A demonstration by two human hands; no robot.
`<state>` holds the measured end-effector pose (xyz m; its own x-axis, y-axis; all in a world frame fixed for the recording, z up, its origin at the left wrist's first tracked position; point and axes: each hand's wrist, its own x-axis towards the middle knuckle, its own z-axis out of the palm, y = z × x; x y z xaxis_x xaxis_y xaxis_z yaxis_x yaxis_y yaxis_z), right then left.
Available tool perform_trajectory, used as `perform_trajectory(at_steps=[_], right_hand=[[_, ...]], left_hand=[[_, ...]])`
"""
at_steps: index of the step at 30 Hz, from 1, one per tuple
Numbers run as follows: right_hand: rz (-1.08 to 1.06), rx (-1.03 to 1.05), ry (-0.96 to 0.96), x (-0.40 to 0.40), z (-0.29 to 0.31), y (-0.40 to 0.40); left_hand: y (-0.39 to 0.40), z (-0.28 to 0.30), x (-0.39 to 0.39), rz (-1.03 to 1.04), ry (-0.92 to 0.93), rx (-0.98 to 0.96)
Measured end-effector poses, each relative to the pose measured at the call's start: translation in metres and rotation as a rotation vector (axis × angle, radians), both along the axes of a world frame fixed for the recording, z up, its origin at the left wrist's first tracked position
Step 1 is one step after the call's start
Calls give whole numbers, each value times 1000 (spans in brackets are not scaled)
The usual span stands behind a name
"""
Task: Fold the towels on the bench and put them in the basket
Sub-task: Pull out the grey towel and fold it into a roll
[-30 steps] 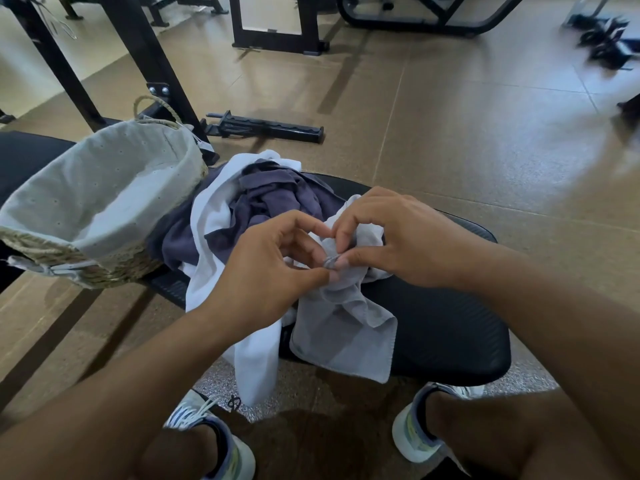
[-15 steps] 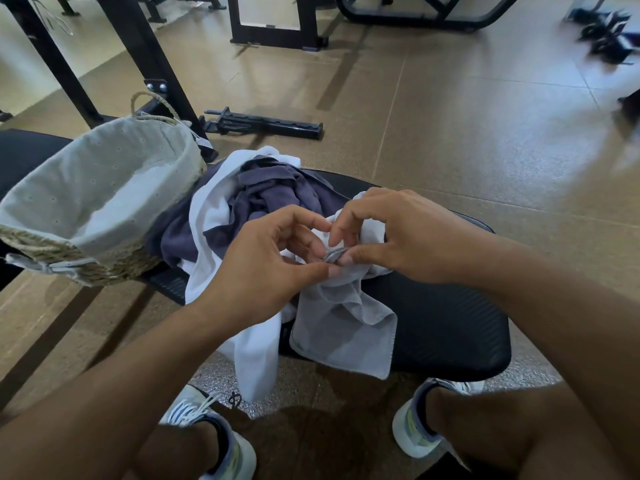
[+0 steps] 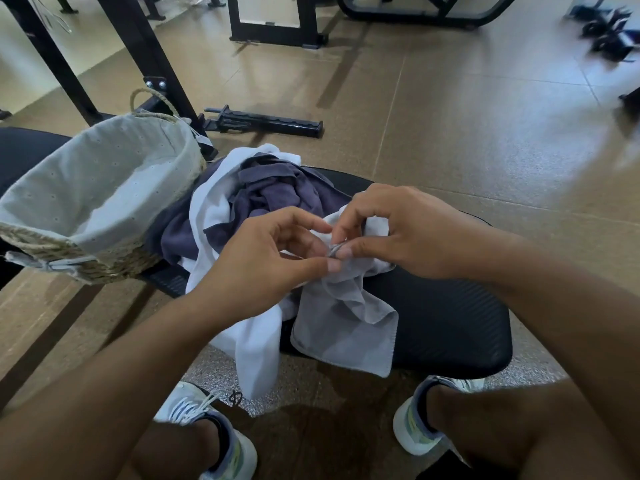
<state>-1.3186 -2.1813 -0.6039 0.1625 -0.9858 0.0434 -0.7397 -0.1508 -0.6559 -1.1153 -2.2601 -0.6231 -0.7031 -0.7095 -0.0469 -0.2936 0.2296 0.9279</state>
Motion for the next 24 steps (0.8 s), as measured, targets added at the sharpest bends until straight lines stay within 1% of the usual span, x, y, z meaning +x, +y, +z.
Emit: perform_trajectory(at_steps=[4, 9, 14, 18, 24], right_hand=[[-25, 9, -20, -2, 0, 1], [-10, 8, -62, 1, 3, 2], [1, 12, -62, 3, 3, 2], [-32, -4, -83, 3, 3, 2], [-94, -44, -87, 6, 3, 1]], left_hand=[[-2, 2, 2, 12, -88, -38], [-1, 0, 2, 2, -80, -46], [-1, -5, 2, -23, -113, -74], [1, -3, 1, -24, -78, -122], [8, 2, -1, -3, 19, -127]])
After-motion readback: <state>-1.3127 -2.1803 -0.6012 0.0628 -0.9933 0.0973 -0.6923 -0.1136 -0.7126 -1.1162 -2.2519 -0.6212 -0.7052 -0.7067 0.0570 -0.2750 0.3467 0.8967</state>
